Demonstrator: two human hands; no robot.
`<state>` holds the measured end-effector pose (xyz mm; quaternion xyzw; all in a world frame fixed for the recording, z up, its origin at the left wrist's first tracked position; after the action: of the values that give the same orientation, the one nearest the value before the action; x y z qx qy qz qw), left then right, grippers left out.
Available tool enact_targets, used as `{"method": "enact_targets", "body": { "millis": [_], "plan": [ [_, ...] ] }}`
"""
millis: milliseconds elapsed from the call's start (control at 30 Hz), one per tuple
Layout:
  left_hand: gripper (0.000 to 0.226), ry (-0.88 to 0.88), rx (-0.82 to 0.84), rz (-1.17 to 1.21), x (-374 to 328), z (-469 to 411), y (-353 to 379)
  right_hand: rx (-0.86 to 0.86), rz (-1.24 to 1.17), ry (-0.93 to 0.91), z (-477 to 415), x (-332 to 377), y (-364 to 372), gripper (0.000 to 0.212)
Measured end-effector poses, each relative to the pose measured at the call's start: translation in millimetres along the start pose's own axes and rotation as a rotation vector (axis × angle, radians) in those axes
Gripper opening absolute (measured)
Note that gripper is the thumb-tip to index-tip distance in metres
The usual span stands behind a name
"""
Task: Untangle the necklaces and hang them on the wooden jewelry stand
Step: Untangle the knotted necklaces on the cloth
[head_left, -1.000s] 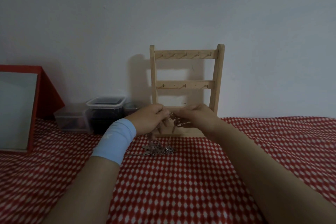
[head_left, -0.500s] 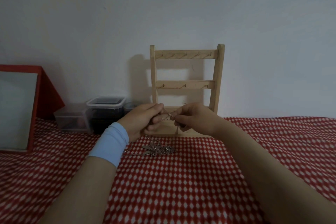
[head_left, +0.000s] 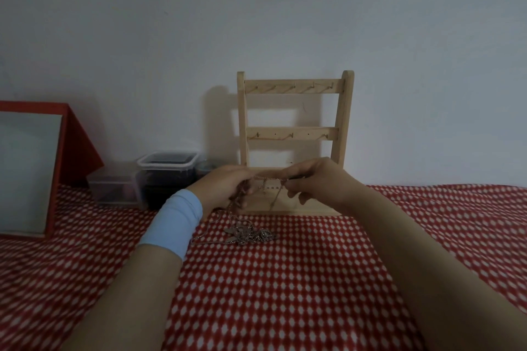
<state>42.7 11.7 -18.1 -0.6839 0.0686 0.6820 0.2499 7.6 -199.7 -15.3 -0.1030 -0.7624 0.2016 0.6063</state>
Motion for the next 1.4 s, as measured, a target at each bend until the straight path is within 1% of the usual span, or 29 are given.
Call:
{"method": "enact_targets", "body": {
  "millis": [67, 133, 233, 367, 400, 467, 567, 633, 700, 733, 800, 933, 967, 1033, 1067, 1100, 1200, 1233, 1267, 1300, 1333, 1367, 1400],
  "plan": [
    [0.025, -0.031, -0.064, -0.052, -1.9, -2.9, 2.3, -0.015, -0.032, 0.006, -0.1, 0.4, -0.3, 0.024],
    [0.027, -0.008, -0.113, -0.030, -3.0, -3.5, 5.5, -0.038, -0.093, 0.026, -1.9, 0.0, 1.4, 0.024],
    [0.028, 0.060, -0.077, 0.034, -1.5, -1.6, 8.1, -0.079, -0.290, 0.046, -5.6, -1.6, 3.5, 0.019],
    [0.022, 0.117, -0.031, 0.027, -1.0, -0.3, 8.9, -0.046, -0.614, 0.049, -10.9, -3.6, 8.5, 0.017],
    [0.023, 0.118, -0.033, 0.039, -1.5, -0.7, 9.3, -0.066, -0.623, 0.047, -11.6, -3.5, 9.2, 0.016],
    [0.027, 0.098, -0.051, 0.065, -1.3, -0.6, 9.4, -0.151, -0.543, 0.041, -12.0, -2.9, 10.6, 0.015],
    [0.034, 0.047, -0.082, 0.003, 3.0, -0.8, 6.5, -0.236, -0.442, 0.022, -10.2, -1.5, 13.4, 0.016],
    [0.036, 0.040, -0.079, -0.016, 4.7, -0.5, 5.2, -0.220, -0.502, 0.007, -8.6, 0.4, 14.5, 0.015],
    [0.034, 0.058, -0.099, -0.046, 2.9, 0.9, 4.0, -0.151, -0.648, -0.006, -6.0, 5.0, 16.4, 0.015],
    [0.032, 0.070, -0.122, -0.077, 0.8, 1.8, 3.6, -0.128, -0.676, -0.006, -4.9, 7.0, 16.7, 0.016],
    [0.030, 0.089, -0.170, -0.153, -4.0, 4.4, 2.8, -0.122, -0.599, 0.016, -4.5, 7.6, 16.1, 0.017],
    [0.031, 0.121, -0.182, -0.411, -4.8, 5.6, 2.0, -0.110, -0.302, 0.047, -4.0, 4.9, 12.1, 0.017],
    [0.031, 0.130, -0.171, -0.463, -4.7, 5.9, 2.4, -0.107, -0.193, 0.048, -4.1, 3.7, 10.4, 0.016],
    [0.031, 0.126, -0.120, -0.524, -6.1, 8.5, 4.3, -0.090, 0.121, 0.042, -2.9, 4.1, 5.1, 0.017],
    [0.032, 0.102, -0.064, -0.542, -8.1, 10.9, 6.2, -0.047, 0.280, 0.047, -2.2, 4.8, 1.4, 0.018],
    [0.031, 0.059, 0.035, -0.534, -10.3, 13.8, 8.7, 0.029, 0.395, 0.079, -1.7, 5.0, -2.4, 0.019],
    [0.023, -0.185, 0.478, -0.394, -17.4, 26.0, 19.5, 0.363, 0.623, 0.307, 6.4, 9.7, -12.3, 0.017],
    [0.024, -0.243, 0.590, -0.398, -18.7, 28.7, 21.8, 0.483, 0.685, 0.395, 9.9, 12.4, -14.3, 0.017],
    [0.027, -0.265, 0.650, -0.420, -19.8, 29.8, 22.8, 0.594, 0.700, 0.483, 13.3, 15.2, -14.8, 0.019],
    [0.030, -0.261, 0.661, -0.438, -20.8, 29.6, 22.6, 0.680, 0.677, 0.556, 15.3, 17.2, -13.5, 0.023],
    [0.031, -0.237, 0.626, -0.441, -21.3, 27.7, 20.4, 0.726, 0.642, 0.600, 16.9, 19.4, -11.1, 0.027],
    [0.030, -0.196, 0.563, -0.444, -22.1, 25.9, 17.3, 0.729, 0.628, 0.600, 16.2, 19.5, -9.4, 0.029],
    [0.028, -0.142, 0.479, -0.465, -21.5, 23.1, 13.0, 0.690, 0.641, 0.548, 14.6, 19.0, -7.6, 0.028]
  ]
}}
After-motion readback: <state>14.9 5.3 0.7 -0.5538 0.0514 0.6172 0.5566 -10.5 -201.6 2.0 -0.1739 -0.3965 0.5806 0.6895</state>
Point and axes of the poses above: each hand's wrist, its own z-axis away from the middle knuckle, its own y-axis out of the palm, x = y × z, the point moved 1 cm from there along -z, towards the middle knuckle, and after that the axes turned 3 degrees about x, right-handed, at the moved point
